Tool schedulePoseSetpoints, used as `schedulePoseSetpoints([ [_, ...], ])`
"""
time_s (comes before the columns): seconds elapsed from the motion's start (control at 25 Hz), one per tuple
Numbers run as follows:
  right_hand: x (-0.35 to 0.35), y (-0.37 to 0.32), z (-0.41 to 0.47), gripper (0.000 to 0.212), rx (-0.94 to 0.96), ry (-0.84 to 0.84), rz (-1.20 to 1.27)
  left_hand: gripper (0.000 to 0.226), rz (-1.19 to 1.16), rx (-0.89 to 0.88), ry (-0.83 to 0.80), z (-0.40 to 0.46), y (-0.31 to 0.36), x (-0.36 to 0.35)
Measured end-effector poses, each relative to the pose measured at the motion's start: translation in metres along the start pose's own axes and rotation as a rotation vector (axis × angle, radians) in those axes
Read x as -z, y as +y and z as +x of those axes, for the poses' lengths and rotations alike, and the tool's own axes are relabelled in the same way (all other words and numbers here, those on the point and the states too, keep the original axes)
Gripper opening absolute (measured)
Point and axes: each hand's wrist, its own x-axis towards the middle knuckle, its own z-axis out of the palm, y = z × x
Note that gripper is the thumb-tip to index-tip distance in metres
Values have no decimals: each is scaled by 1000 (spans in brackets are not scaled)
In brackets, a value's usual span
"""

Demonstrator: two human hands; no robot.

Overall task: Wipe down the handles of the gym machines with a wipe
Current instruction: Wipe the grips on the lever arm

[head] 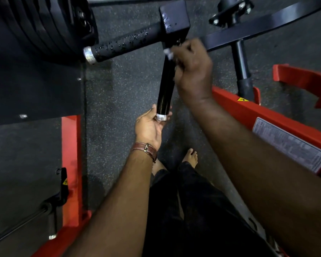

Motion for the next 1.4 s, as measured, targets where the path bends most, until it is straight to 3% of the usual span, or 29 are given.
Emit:
schedulePoseSetpoints([
  [0.12, 8, -20, -71, 16, -129, -295, -1, 20, -2, 20, 49, -2, 3, -3],
  [0.16, 10, -27, -102, 18, -175, -319, 45, 21, -7, 18, 57, -2, 3, -2],
  [0.24, 10, -27, -101, 17, -290, -96, 115, 26, 6, 4, 23, -1, 0, 0],
  [0.32, 5, -14, -38, 13, -430, 224, 72, 26, 20, -17, 10, 0, -3, 1],
  [0.36, 2, -7, -5, 10, -471, 292, 81, 26, 6, -21, 11, 0, -4, 1],
  [0.48, -6, 1, 11, 16, -505, 281, 179, 27, -72, -17, 31, 1, -8, -2],
  [0.6, -1, -16, -72, 20, -585, 57, 238, 24, -107, -2, 36, -2, -9, -6],
  [0.68, 3, -20, -90, 16, -597, 25, 224, 25, -117, 3, 33, -2, -9, -7],
  [0.88, -6, -4, 24, 17, -465, 379, 148, 26, -133, 9, 42, -1, -10, -6],
  [0.96, -6, -14, -3, 17, -386, 285, 136, 22, -132, 27, 81, -3, -7, -6],
  [1.04, 1, -27, -64, 11, -255, -4, 129, 19, -140, 56, 105, -6, -5, -9],
  [1.12, 9, -27, -89, 19, -147, -215, 35, 21, -128, 64, 101, -6, -4, -8],
  [1.24, 3, -14, -27, 9, 59, -179, -175, 24, -92, 43, 40, -3, -5, -4],
  [1.32, 0, -12, 17, 13, 229, -45, -313, 26, -57, 23, 21, -5, -7, -1],
  [1.4, -1, -17, 22, 16, 301, -44, -388, 25, -70, 26, 35, -6, -6, 0],
])
